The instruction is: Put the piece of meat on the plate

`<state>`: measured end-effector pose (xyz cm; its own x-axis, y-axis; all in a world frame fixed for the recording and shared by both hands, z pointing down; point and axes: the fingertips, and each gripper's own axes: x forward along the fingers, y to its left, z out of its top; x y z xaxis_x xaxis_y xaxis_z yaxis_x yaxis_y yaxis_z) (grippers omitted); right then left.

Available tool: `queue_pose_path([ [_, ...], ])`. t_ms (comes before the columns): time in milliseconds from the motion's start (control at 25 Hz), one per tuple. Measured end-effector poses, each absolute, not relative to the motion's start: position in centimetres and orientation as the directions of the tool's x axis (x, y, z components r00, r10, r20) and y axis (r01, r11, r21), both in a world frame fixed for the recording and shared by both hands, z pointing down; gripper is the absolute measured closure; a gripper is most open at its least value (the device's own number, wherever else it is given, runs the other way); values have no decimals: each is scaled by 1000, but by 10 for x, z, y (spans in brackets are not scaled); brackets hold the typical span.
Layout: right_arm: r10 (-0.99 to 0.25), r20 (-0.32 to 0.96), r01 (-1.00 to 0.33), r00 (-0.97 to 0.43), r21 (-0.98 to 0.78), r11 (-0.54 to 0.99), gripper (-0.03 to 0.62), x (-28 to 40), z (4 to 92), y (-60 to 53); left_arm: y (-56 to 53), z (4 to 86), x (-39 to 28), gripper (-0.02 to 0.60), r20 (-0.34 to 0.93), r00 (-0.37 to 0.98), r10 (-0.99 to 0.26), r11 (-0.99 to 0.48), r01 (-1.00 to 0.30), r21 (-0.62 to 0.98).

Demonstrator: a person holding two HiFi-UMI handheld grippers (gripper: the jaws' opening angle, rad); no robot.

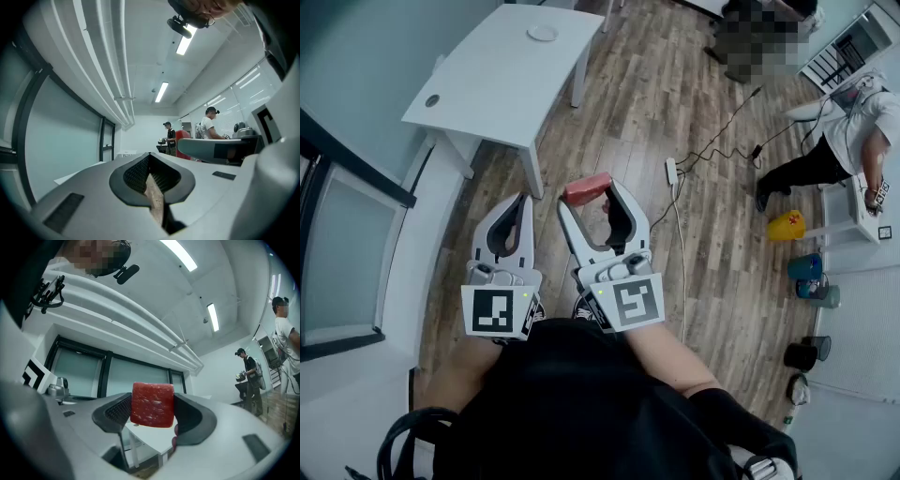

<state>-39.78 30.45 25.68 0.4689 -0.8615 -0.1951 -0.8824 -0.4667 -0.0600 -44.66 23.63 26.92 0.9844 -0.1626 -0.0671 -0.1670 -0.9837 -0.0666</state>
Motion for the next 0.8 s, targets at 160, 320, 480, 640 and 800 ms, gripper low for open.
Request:
queue_pose_path([
  [160, -861, -181, -879, 476, -78, -469, 312, -406, 259, 309, 242, 272, -453, 582, -45, 987, -156, -986, -159, -51],
  [320, -861, -187, -880, 474, -69, -470, 312, -408, 257, 309, 245, 271, -453, 581, -55, 987, -148, -987, -151, -46],
  [480, -861, -200, -883, 468, -77, -463, 312, -408, 256, 308, 243, 270, -453, 581, -55, 987, -150, -987, -153, -42],
  [640, -863, -206, -887, 461, -85, -454, 312, -417, 260, 310, 242, 272, -462, 581, -43, 988, -151, -987, -152, -42],
  [800, -851, -226, -881, 473, -95, -464, 312, -415, 252, 311, 240, 267, -462, 582, -51, 988, -147, -988, -149, -44],
])
